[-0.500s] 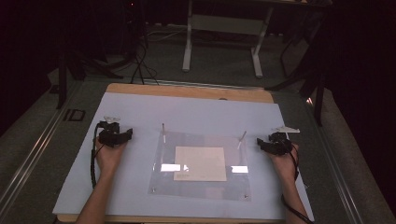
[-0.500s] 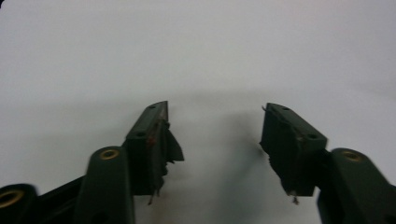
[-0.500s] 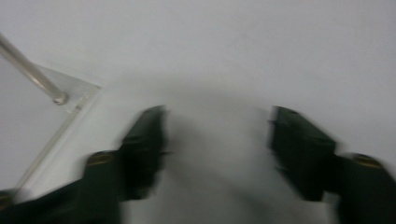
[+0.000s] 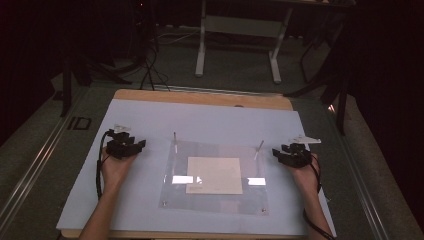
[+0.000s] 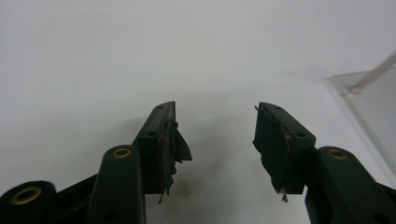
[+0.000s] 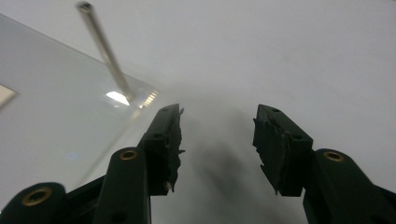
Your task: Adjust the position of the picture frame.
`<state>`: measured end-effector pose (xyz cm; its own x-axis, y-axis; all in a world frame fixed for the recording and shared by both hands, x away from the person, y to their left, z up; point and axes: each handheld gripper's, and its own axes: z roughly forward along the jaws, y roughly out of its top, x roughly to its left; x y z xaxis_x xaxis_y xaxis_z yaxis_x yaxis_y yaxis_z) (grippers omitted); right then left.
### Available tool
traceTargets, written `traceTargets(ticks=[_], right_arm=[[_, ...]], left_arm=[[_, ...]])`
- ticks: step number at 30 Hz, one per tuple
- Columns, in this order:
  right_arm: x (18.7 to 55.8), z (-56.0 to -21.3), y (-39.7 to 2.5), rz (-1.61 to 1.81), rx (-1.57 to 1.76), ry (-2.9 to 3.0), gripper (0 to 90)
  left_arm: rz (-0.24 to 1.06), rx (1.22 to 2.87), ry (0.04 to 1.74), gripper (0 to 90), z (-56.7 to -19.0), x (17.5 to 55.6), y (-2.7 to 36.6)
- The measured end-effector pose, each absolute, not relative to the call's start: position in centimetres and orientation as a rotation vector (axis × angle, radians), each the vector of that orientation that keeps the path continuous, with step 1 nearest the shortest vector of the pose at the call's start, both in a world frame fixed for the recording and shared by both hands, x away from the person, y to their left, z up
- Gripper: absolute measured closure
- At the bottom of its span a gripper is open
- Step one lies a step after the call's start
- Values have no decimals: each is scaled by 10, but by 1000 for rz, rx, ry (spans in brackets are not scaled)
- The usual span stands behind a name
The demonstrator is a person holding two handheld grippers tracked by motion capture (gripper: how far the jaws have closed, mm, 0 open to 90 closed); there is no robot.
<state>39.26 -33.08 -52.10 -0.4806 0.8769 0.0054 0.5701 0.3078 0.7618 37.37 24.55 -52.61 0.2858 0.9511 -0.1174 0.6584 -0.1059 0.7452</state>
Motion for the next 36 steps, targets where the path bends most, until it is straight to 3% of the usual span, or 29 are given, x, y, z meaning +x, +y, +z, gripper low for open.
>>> traceTargets(ticks=[9, 15, 26, 36], right_arm=[[388, -513, -321, 1079, 1182, 2209, 537], [388, -510, -313, 1118, 1138, 2221, 535], [393, -510, -295, 1157, 1108, 2233, 526], [401, -514, -275, 1185, 1089, 2241, 613]], left_arm=[[517, 1868, 1315, 521, -520, 372, 231], [503, 1889, 1236, 459, -517, 373, 222], [476, 1915, 1145, 423, -515, 377, 205], [459, 1919, 1092, 410, -517, 384, 189]])
